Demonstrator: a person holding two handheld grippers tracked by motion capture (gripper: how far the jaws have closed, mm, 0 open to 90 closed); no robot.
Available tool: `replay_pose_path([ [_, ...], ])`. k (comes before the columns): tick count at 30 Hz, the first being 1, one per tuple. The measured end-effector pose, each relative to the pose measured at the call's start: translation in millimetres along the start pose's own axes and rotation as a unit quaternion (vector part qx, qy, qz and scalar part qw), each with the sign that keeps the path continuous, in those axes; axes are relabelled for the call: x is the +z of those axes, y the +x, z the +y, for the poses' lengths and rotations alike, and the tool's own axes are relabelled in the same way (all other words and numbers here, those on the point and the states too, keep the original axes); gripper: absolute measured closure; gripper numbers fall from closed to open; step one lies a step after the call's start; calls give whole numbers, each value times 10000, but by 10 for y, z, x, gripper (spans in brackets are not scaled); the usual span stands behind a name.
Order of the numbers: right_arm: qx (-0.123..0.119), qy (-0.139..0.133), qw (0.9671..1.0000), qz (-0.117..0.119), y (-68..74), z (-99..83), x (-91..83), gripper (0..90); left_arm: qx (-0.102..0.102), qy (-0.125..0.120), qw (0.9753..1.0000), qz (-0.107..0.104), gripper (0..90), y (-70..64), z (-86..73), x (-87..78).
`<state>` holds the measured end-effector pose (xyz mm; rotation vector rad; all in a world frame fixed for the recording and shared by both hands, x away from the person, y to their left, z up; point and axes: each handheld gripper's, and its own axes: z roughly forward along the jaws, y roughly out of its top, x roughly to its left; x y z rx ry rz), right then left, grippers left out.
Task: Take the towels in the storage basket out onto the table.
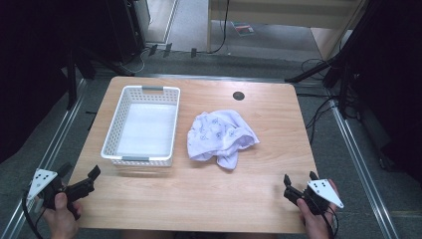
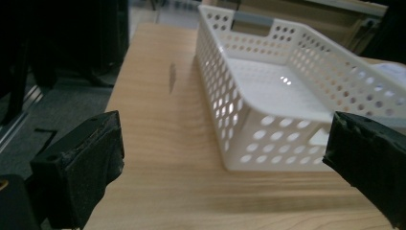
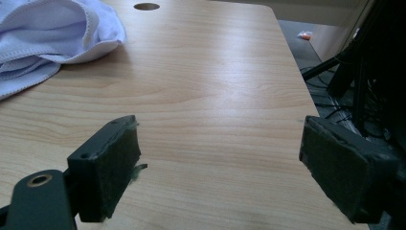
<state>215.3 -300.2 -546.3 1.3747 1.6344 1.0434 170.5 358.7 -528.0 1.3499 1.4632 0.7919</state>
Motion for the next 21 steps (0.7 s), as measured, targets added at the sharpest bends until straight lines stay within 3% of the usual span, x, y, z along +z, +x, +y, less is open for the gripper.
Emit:
replay_pose_path([
  [5,0,4,10000,-23,2,0,0,139,-160,188,9997,74,4,107,-105,65],
  [10,-1,-8,10000,-24,1,-1,-1,139,-325,141,9991,-220,4,142,-133,92],
  [16,-86,4,10000,-4,18,-1,1,139,-55,178,9997,-138,4,80,-148,133],
  [19,-72,6,10000,8,15,0,3,139,-67,155,9998,-51,4,66,-153,140],
  [21,-81,6,10000,15,12,3,7,139,-114,102,9999,40,53,62,-139,111],
])
